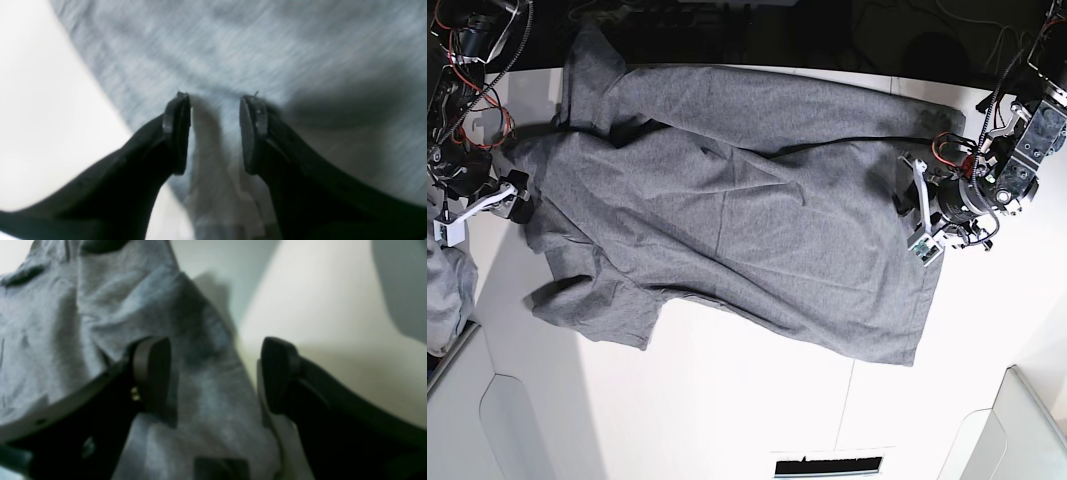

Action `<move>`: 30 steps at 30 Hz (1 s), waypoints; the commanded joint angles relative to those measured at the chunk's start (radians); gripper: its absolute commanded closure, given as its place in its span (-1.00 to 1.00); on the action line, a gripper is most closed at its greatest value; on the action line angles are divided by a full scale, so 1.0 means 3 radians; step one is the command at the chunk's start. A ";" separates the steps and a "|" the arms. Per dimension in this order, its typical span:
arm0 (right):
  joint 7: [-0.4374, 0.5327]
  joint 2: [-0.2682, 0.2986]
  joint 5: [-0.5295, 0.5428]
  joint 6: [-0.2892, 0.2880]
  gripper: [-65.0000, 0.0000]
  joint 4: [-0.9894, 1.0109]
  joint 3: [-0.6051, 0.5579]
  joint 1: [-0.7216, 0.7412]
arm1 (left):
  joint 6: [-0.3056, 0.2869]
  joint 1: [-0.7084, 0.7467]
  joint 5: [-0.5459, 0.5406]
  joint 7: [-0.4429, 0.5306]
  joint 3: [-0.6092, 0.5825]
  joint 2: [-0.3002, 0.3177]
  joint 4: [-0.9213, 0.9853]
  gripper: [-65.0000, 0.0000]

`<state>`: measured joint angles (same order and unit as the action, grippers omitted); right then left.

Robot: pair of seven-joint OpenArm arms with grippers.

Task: Layout the t-shirt on the table in an organized manner, then fold the t-shirt properly
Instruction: 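Lay the shirt down and grasp the body fabric with the left gripper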

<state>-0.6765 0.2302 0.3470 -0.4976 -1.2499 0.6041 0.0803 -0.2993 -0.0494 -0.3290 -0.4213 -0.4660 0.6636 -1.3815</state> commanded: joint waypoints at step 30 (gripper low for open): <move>-0.0131 0.0066 0.0037 -0.0013 1.00 -0.0417 -0.0020 -0.0078 | 0.0350 0.0051 0.0731 0.0062 0.0034 -0.0050 0.0348 0.17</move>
<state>-0.7357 0.2321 0.3428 -0.5007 -1.3579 0.5980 0.0422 -0.1997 -0.0296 -0.1204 -0.3653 -0.4618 0.6319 -1.2755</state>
